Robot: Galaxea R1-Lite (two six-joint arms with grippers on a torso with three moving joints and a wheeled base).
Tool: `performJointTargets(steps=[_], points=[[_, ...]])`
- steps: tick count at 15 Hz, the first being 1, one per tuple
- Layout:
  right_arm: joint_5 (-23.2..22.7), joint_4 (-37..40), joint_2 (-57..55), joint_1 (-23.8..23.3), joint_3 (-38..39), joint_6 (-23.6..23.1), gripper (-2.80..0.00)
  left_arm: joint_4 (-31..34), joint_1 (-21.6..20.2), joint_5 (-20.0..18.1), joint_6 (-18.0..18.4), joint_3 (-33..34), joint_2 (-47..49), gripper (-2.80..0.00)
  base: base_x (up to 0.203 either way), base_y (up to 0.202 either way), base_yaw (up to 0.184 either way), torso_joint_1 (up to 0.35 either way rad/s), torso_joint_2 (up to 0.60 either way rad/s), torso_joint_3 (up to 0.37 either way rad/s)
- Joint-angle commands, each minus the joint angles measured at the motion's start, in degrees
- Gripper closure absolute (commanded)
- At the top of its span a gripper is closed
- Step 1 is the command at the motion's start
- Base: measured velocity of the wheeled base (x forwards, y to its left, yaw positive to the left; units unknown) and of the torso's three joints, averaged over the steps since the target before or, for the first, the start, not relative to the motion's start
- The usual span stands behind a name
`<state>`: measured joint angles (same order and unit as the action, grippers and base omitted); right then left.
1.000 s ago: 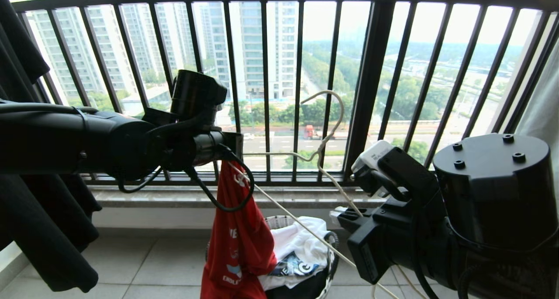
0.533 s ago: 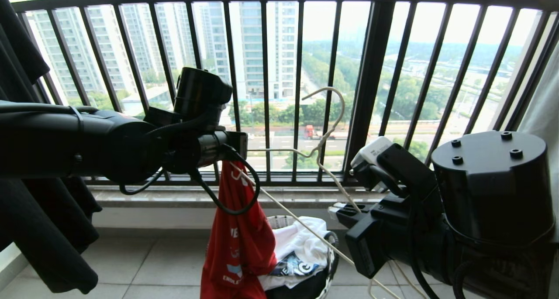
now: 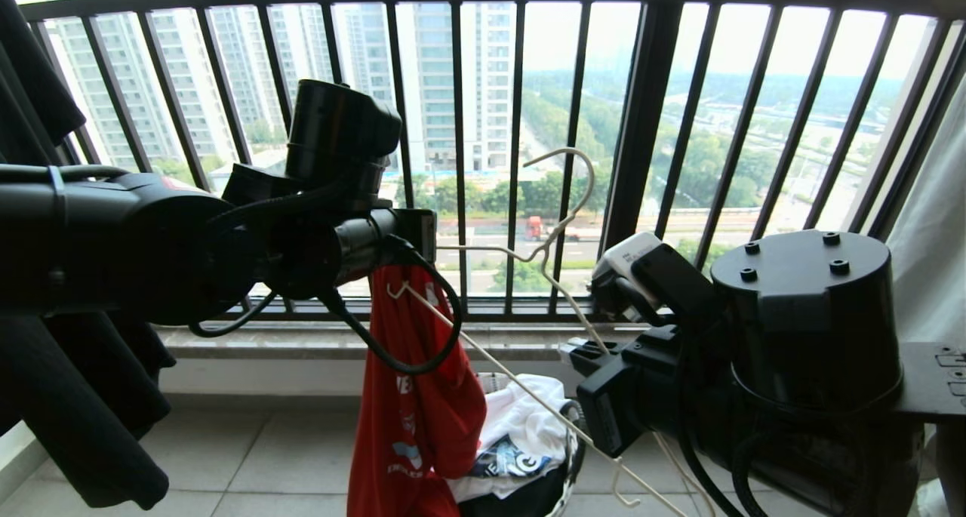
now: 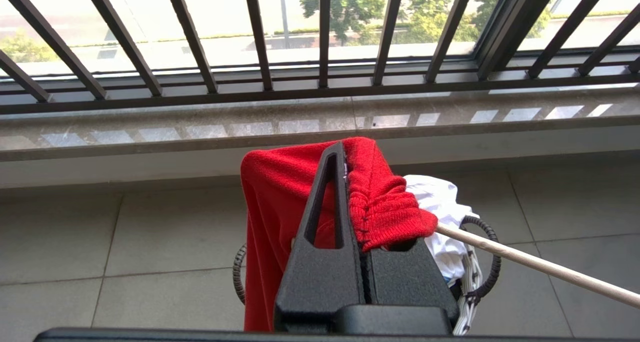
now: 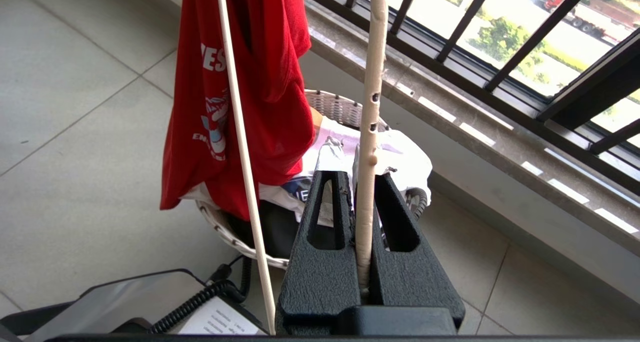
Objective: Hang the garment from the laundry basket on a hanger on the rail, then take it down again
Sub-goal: Hang the clothes on the clothes rack
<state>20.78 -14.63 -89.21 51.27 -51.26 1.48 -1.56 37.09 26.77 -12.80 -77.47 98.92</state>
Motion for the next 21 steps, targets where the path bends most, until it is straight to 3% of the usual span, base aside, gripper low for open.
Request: performJointTargets(steps=[1, 5, 7, 10, 14, 21], points=[[0.58, -1.0, -1.38, -0.03, 0.05, 0.1, 0.0, 1.4, 1.24, 1.05, -0.62, -0.68, -1.0, 0.0, 0.0, 0.0, 0.0, 0.0, 0.0, 0.0], [2.32, -6.72, -5.4, 0.16, 1.21, 0.05, 0.0, 6.56, 2.46, 2.05, -5.27, -4.29, -1.27, 0.0, 0.0, 0.0, 0.0, 0.0, 0.0, 0.0], [2.86, -7.25, -5.97, 0.59, 1.69, 0.01, 0.0, 6.57, 2.37, 2.99, -5.75, -4.88, -1.45, 0.0, 0.0, 0.0, 0.0, 0.0, 0.0, 0.0], [3.13, -6.85, -3.99, 0.67, 1.77, -0.31, 0.0, 6.12, 2.14, 8.97, -5.46, -4.94, 0.87, 0.0, 0.0, 0.0, 0.0, 0.0, 0.0, 0.0], [3.07, -6.07, -2.66, 0.67, 2.04, -0.57, 0.0, 6.04, -2.68, 9.07, -5.05, -6.76, 4.44, 0.0, 0.0, 0.0, 0.0, 0.0, 0.0, 0.0], [2.92, -5.04, -2.01, 0.67, 2.62, -0.87, 0.0, 5.65, -4.57, 9.0, -4.9, -7.61, 7.61, 0.0, 0.0, 0.0, 0.0, 0.0, 0.0, 0.0]])
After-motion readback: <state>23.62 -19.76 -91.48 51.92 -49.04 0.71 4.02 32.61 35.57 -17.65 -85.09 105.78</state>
